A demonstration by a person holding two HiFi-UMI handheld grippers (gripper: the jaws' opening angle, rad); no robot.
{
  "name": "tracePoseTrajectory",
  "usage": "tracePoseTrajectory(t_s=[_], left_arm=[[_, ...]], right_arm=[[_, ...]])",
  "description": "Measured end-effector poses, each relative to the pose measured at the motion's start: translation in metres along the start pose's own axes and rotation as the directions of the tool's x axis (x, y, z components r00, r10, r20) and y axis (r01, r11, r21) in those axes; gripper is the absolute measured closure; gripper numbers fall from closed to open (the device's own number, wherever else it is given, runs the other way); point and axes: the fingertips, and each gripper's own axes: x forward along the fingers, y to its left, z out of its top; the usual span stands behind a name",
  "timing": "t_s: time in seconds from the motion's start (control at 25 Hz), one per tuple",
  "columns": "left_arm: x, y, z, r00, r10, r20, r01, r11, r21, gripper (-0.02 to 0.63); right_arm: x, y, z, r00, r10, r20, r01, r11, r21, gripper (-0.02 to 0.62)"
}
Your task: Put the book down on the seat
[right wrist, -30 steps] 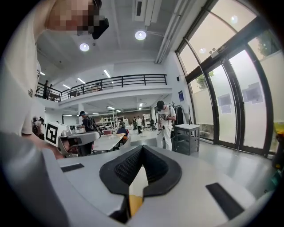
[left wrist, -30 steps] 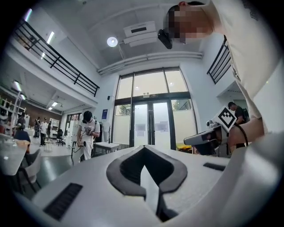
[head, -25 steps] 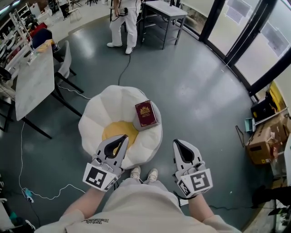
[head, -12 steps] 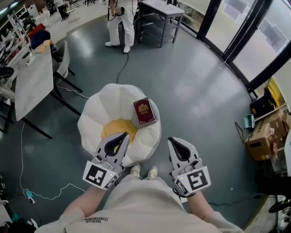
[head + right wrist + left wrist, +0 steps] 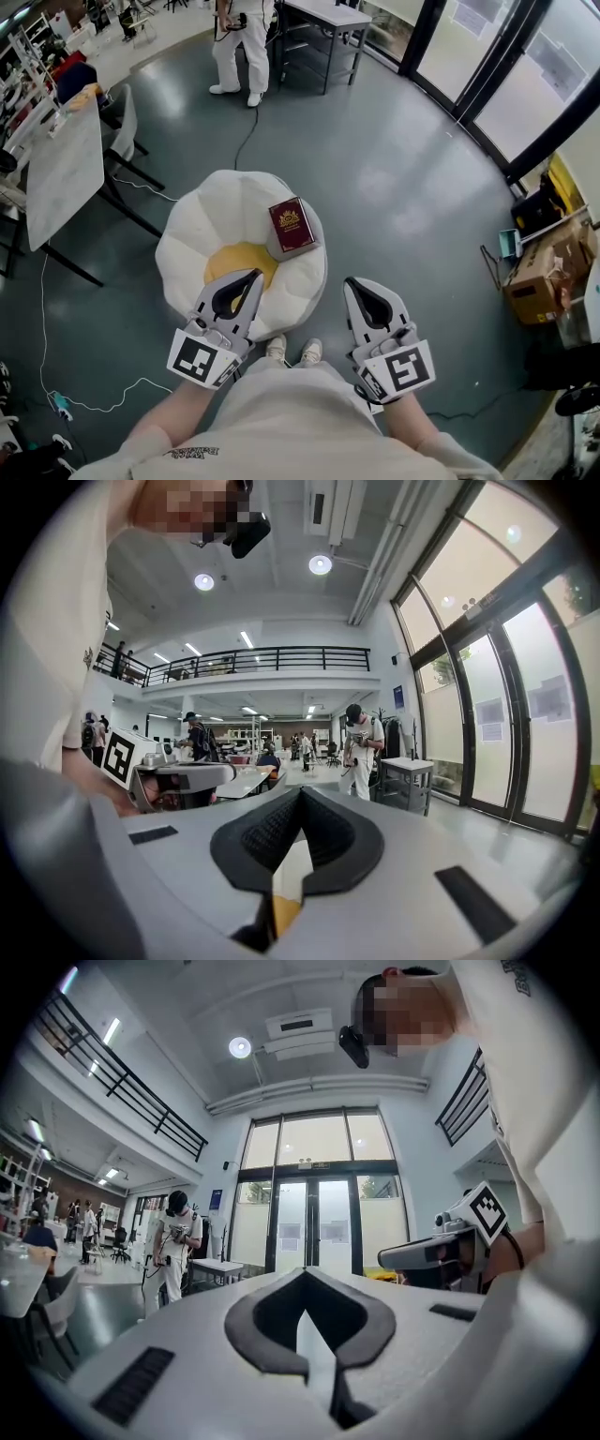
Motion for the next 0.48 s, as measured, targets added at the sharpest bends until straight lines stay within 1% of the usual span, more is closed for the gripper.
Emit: tracePoseTrajectory(t_s=[0.16,0.36,0.48], left_arm=[[0.001,-0.003,0.002,1.000,0.002,-0.002,-0.002,1.000,0.001,0.601],[0.002,-0.005,0.001,1.000,-0.004,-0.002,0.004,1.000,0.000,0.601],[0.005,-0.006,0.001,1.000,-0.008,-0.004,0.008,1.000,-0.006,0.601]], right_arm=[[0.000,-0.001,0.000,1.000,0.007,0.001,-0.007,1.000,-0.004,0.597],[-0.001,-0.010,-0.004,0.999,-0.039,0.016,0.039,0.999,0.013,0.597],[-0.001,-0.016,-0.006,0.999,-0.051,0.013,0.050,0.998,0.025,0.597]])
